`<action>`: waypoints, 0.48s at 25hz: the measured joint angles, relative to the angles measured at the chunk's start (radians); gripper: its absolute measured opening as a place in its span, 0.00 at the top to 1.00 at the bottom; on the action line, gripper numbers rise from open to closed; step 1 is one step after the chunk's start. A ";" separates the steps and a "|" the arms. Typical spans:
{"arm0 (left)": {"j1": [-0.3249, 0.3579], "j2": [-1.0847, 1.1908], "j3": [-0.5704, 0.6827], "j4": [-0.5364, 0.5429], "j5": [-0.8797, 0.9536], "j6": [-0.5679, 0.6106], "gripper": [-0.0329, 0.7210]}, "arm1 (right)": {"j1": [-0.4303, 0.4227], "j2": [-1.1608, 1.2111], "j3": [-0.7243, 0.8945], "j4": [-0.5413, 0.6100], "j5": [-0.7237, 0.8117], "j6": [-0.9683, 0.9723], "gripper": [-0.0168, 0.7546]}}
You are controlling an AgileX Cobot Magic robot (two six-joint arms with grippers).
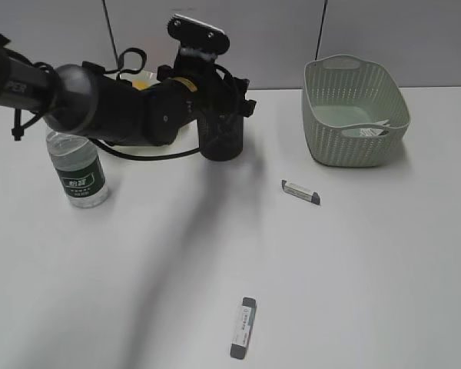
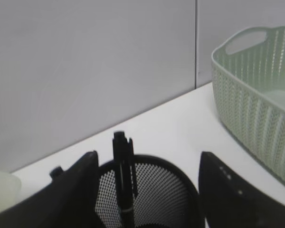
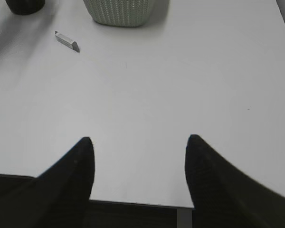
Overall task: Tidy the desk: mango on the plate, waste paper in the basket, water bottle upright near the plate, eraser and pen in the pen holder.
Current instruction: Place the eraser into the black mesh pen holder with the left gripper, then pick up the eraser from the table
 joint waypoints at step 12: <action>0.002 -0.412 0.000 0.092 0.615 0.005 0.28 | 0.000 -0.001 0.000 0.000 -0.002 0.000 0.36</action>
